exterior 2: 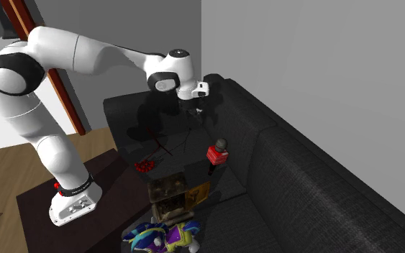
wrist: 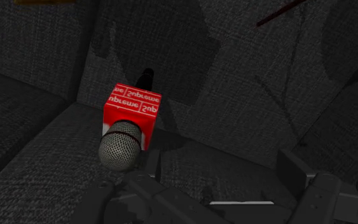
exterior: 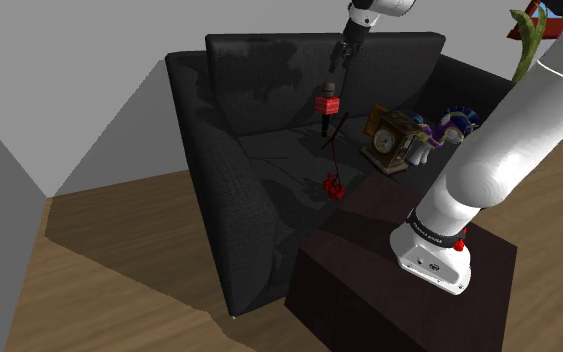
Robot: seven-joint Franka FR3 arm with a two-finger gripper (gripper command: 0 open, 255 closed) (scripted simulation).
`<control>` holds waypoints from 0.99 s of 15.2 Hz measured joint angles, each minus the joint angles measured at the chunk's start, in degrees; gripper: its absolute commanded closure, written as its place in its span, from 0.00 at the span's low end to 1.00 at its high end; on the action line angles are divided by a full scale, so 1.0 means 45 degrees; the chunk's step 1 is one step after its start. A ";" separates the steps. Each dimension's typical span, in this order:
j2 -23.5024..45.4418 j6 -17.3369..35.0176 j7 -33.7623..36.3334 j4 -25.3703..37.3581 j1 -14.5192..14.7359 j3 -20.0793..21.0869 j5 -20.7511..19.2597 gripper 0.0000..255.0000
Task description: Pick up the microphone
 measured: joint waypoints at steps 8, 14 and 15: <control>0.4403 -0.0044 -0.3140 0.3334 -0.0945 -0.0466 0.2919 0.00; 0.6602 -0.0189 -0.4447 0.5153 -0.1998 -0.0163 0.4162 0.00; 0.6690 -0.0073 -0.4511 0.5109 -0.2020 -0.0129 0.4231 0.00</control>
